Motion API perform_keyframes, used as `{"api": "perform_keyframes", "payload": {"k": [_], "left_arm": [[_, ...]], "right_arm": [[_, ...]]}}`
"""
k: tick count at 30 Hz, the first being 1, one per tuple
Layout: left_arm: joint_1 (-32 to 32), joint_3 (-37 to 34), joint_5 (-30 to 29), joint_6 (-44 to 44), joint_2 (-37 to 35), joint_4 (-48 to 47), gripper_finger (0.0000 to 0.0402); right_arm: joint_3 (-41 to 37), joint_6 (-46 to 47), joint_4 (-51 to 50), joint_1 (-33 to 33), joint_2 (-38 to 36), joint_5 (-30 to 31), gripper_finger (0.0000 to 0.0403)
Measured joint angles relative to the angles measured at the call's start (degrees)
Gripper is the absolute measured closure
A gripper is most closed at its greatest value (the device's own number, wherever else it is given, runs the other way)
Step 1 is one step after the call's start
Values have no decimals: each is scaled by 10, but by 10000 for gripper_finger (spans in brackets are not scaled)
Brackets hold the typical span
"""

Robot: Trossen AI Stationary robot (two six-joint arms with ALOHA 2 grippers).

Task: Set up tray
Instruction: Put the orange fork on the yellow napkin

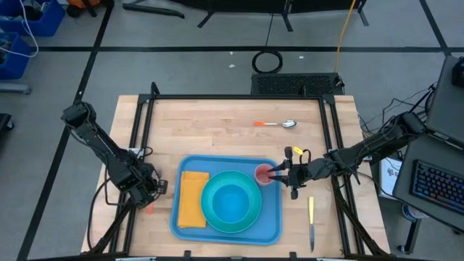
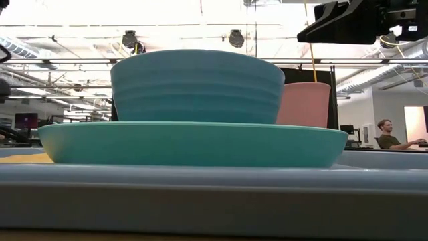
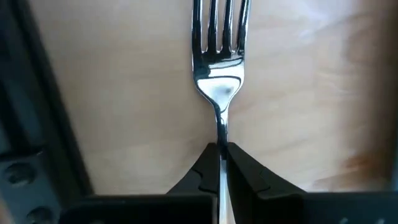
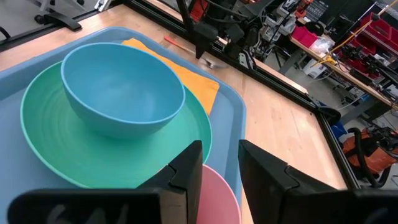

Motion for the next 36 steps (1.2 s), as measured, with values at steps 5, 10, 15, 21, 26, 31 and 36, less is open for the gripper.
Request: {"api": "perform_keyframes", "payload": {"k": [5,10,15,21,26,31,36], "left_arm": [[1,5,-25,-2,-1,9,392],[10,6,-31,5,-2,31,392],[20,7,-26,21,-2,58,392],[33,7,-33,46,-2,94,392],[43,7,-57,66,-2,139,392],[53,8,-88,99,-2,196,392],[71,8,-113,139,-3,240,392]], "right_arm": [[0,4,0,0,0,0,310],[0,4,0,0,0,0,310],[0,4,0,0,0,0,310],[0,4,0,0,0,0,310],[0,4,0,0,0,0,310],[0,4,0,0,0,0,310],[0,8,0,0,0,0,310]]}}
